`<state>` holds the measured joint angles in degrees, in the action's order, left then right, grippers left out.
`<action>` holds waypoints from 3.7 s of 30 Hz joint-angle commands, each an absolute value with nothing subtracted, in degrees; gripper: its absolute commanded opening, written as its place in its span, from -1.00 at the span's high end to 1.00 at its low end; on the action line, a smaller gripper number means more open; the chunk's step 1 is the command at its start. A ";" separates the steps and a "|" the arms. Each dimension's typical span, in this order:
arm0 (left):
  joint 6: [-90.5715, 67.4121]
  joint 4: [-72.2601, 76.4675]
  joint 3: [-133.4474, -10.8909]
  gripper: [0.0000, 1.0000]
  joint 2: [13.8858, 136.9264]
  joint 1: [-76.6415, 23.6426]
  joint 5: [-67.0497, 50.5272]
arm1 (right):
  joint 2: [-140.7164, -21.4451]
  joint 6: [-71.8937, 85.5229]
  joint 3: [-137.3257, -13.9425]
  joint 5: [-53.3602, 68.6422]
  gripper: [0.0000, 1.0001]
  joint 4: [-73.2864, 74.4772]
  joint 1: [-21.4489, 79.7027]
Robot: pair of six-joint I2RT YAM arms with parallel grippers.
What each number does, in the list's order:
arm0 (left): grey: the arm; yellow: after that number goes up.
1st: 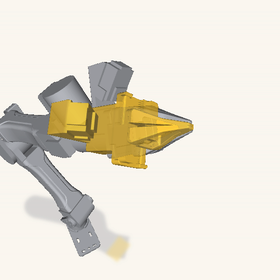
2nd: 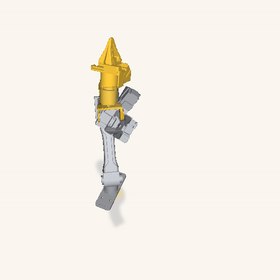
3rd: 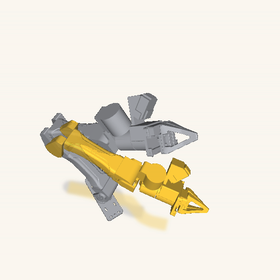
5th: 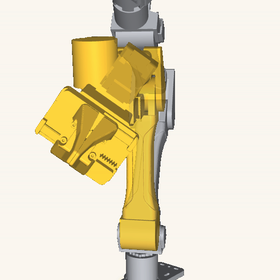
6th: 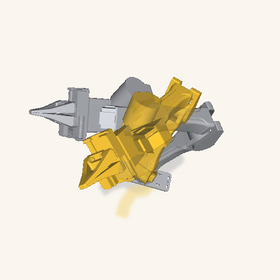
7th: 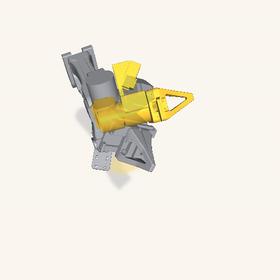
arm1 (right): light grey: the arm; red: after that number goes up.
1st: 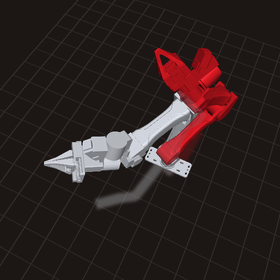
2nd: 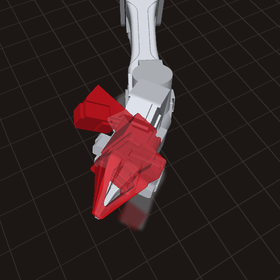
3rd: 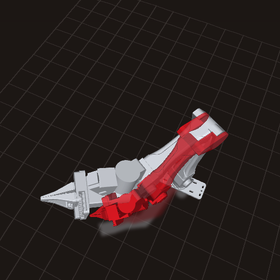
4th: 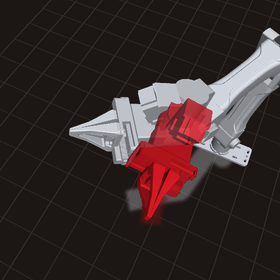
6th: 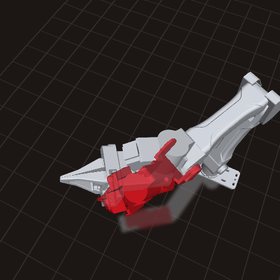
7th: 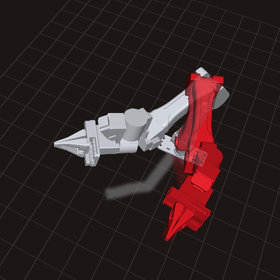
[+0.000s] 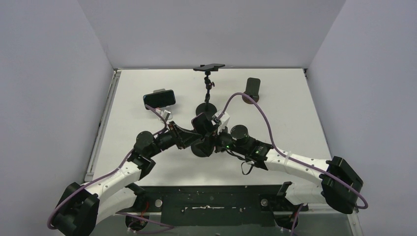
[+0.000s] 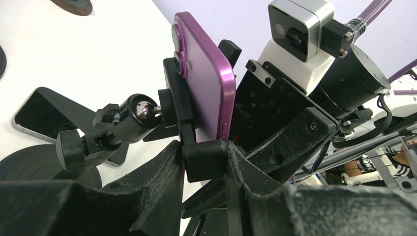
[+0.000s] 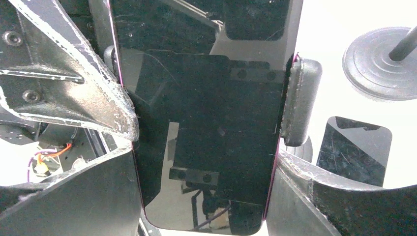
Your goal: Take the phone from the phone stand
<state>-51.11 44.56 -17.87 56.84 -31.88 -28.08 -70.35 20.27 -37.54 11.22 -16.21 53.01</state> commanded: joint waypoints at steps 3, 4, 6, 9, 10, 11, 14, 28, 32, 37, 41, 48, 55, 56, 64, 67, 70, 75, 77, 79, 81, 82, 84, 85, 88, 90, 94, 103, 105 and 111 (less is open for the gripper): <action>-53.17 47.41 -15.92 1.00 57.08 -30.50 -30.37 | -68.01 25.30 -35.87 18.20 1.00 -19.93 51.42; -53.28 47.88 -15.91 1.00 57.16 -30.50 -30.57 | -68.10 26.04 -35.67 19.14 1.00 -20.55 51.05; -53.52 48.70 -15.98 1.00 57.50 -30.50 -31.36 | -68.14 27.01 -34.99 20.90 1.00 -21.92 50.18; -53.70 48.64 -16.54 1.00 58.45 -30.50 -32.68 | -68.25 27.85 -34.14 22.81 1.00 -23.01 49.05; -54.11 48.98 -16.60 1.00 59.00 -30.50 -33.32 | -68.23 27.93 -33.89 23.32 1.00 -23.23 48.88; -54.65 49.41 -16.61 1.00 59.59 -30.50 -33.84 | -68.28 27.95 -33.70 23.70 1.00 -23.40 48.71; -55.65 49.75 -16.72 1.00 61.06 -30.43 -34.87 | -68.44 27.81 -33.20 24.50 1.00 -23.70 48.60; -51.89 38.21 -22.20 1.00 57.53 -30.57 -30.84 | -67.09 21.54 -37.96 9.54 0.42 -14.33 53.08; -50.57 34.88 -23.03 1.00 56.32 -31.14 -29.24 | -68.57 20.81 -40.24 5.66 -0.12 -12.79 54.87; -48.90 31.60 -23.99 1.00 55.23 -31.95 -27.41 | -69.68 20.01 -42.22 1.24 -0.54 -11.04 56.79; -47.64 29.82 -24.88 1.00 54.99 -32.58 -26.58 | -70.21 19.26 -43.49 -2.45 -0.90 -9.62 58.01; -47.29 28.29 -25.65 1.00 55.18 -32.96 -25.82 | -71.50 17.68 -46.53 -11.90 -0.97 -4.59 60.66; -47.23 28.07 -25.92 1.00 55.31 -33.31 -25.72 | -73.19 17.46 -47.33 -13.10 -0.80 -3.81 61.52; -47.21 27.98 -25.99 1.00 55.30 -33.35 -25.70 | -73.21 17.63 -47.22 -13.14 -0.73 -3.93 61.52; -46.87 27.27 -25.55 1.00 54.89 -33.32 -25.89 | -72.34 17.54 -45.91 -13.09 0.30 -5.30 61.44; -46.70 26.95 -24.87 1.00 54.66 -32.99 -26.29 | -71.10 17.92 -44.63 -12.55 0.69 -6.32 60.83; -46.69 27.91 -23.83 1.00 55.04 -31.68 -28.40 | -69.76 18.64 -43.07 -9.27 0.95 -7.31 58.78; -49.48 33.59 -21.20 1.00 56.68 -28.48 -33.26 | -67.64 19.06 -39.24 -3.27 1.00 -10.86 55.88; -50.78 35.99 -20.31 1.00 57.31 -27.63 -34.43 | -67.21 19.20 -38.02 -0.94 1.00 -11.96 54.80; -51.50 37.65 -19.98 1.00 58.02 -27.27 -35.31 | -66.99 19.25 -37.11 1.11 1.00 -12.94 54.26; -51.91 38.49 -20.00 1.00 58.70 -27.25 -35.70 | -67.11 19.31 -36.83 1.86 1.00 -13.26 54.07; -52.09 38.97 -20.04 1.00 59.12 -27.25 -36.05 | -67.21 19.33 -36.78 2.11 1.00 -13.38 54.01; -52.54 39.93 -20.10 1.00 59.84 -27.25 -36.56 | -67.24 19.42 -36.65 2.38 1.00 -13.69 53.89; -52.70 40.36 -20.12 1.00 60.16 -27.25 -36.90 | -67.24 19.42 -36.65 2.51 1.00 -13.71 53.88; -53.13 40.99 -20.04 0.82 60.33 -27.25 -37.33 | -67.15 19.36 -36.78 2.62 1.00 -13.75 53.79; -53.09 41.04 -20.10 0.71 59.98 -27.16 -37.43 | -67.15 19.36 -36.89 2.86 1.00 -13.63 53.85; -52.70 40.35 -20.38 0.69 59.50 -27.03 -37.72 | -67.30 19.12 -37.09 3.36 1.00 -13.54 53.81; -52.60 39.45 -20.90 0.53 59.12 -24.66 -41.59 | -67.49 19.20 -36.48 6.59 1.00 -14.87 53.47; -52.49 39.16 -21.09 0.39 59.24 -24.45 -42.21 | -67.58 19.24 -36.40 6.93 1.00 -15.01 53.48; -52.52 39.22 -20.83 0.02 58.71 -24.43 -42.45 | -67.84 19.63 -36.54 8.01 1.00 -15.46 53.38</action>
